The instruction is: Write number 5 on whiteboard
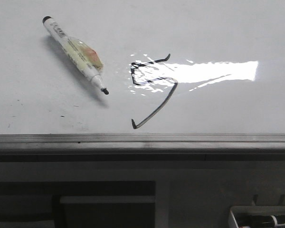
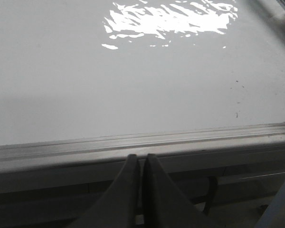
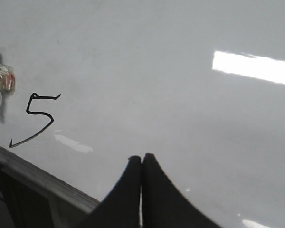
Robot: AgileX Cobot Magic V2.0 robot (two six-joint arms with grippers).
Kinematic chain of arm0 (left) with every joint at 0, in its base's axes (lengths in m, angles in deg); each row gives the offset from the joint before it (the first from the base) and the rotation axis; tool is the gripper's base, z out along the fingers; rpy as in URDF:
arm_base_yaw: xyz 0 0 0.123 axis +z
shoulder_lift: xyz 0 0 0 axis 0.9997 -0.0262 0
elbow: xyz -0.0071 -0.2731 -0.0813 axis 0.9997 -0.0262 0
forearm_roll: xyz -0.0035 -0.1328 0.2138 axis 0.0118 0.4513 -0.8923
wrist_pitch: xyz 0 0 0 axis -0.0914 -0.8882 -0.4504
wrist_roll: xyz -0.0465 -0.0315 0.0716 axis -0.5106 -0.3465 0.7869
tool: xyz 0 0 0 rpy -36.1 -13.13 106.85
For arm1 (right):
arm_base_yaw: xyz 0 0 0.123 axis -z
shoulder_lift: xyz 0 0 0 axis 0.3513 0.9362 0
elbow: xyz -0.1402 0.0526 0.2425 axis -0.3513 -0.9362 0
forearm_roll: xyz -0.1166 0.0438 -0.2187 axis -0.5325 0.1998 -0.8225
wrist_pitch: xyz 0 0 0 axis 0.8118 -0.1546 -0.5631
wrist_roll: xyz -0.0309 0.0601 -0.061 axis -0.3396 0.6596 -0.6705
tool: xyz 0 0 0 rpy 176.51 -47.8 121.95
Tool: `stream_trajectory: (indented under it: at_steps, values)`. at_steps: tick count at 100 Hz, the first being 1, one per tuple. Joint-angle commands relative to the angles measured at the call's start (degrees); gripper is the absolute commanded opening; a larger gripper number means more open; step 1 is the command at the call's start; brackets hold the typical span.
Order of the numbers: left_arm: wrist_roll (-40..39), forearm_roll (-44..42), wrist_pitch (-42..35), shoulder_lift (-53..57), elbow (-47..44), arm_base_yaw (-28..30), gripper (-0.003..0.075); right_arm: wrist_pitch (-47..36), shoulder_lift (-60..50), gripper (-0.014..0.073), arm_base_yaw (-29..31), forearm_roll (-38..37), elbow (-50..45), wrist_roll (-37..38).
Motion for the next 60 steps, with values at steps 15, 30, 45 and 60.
stream_trajectory:
  at_steps: [15,30,45,60]
  values:
    - [-0.57,0.17,-3.04,1.52,-1.02,0.08,-0.0020,-11.39,2.82,-0.0061,12.20,-2.36,0.71,-1.25]
    - [-0.57,0.17,-3.04,1.52,-1.02,0.08,-0.0020,-16.02,5.10,-0.0061,26.24,9.98,-0.08,-7.91]
    - [-0.57,0.17,-3.04,1.52,-1.02,0.08,-0.0020,-27.61,5.80,-0.0061,43.08,25.83,-6.04,-19.95]
    - [-0.57,0.17,-3.04,1.52,-1.02,0.08,-0.0020,-44.23,5.80,-0.0061,58.13,38.46,-17.94,-26.69]
